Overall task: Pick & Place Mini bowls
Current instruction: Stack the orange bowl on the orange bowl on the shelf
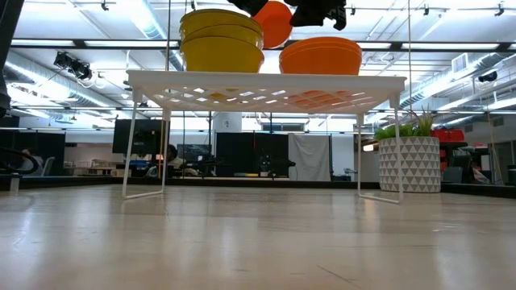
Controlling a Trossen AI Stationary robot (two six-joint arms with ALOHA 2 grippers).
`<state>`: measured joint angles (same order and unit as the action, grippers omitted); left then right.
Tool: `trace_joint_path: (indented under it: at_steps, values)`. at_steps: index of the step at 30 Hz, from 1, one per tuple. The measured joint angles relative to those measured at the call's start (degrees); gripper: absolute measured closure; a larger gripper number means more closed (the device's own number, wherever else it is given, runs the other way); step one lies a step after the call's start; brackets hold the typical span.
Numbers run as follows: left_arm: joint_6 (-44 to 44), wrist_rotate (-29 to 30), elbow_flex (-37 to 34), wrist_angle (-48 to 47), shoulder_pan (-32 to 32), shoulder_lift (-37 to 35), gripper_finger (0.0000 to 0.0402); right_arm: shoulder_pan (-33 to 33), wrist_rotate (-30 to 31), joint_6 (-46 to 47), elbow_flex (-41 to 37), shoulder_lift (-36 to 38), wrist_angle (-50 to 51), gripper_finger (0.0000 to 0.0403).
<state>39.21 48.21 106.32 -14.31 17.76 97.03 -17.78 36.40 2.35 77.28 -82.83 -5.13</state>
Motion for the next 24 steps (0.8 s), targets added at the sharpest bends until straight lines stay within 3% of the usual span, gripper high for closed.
trace_joint_path:
  at_steps: [6, 13, 19, 24]
  values:
    - [0.04, -0.29, 0.00, 0.00, 0.00, 0.00, 0.0401, 0.00, 0.13, 0.07, 0.00, 0.00, 0.00, 0.0394]
    - [0.01, -0.48, 0.01, -0.02, -0.02, 0.00, 0.0389, 0.00, 0.15, 0.20, 0.00, 0.00, 0.00, 0.0401]
    - [0.08, -2.32, 0.02, -0.06, 0.04, 0.00, 0.0359, -0.06, -0.98, 0.24, 0.00, 0.02, 0.00, 0.0402]
    - [0.01, -2.62, 0.02, -0.13, 0.07, 0.00, 0.0304, -0.01, -1.46, 0.22, 0.00, 0.02, 0.00, 0.0403]
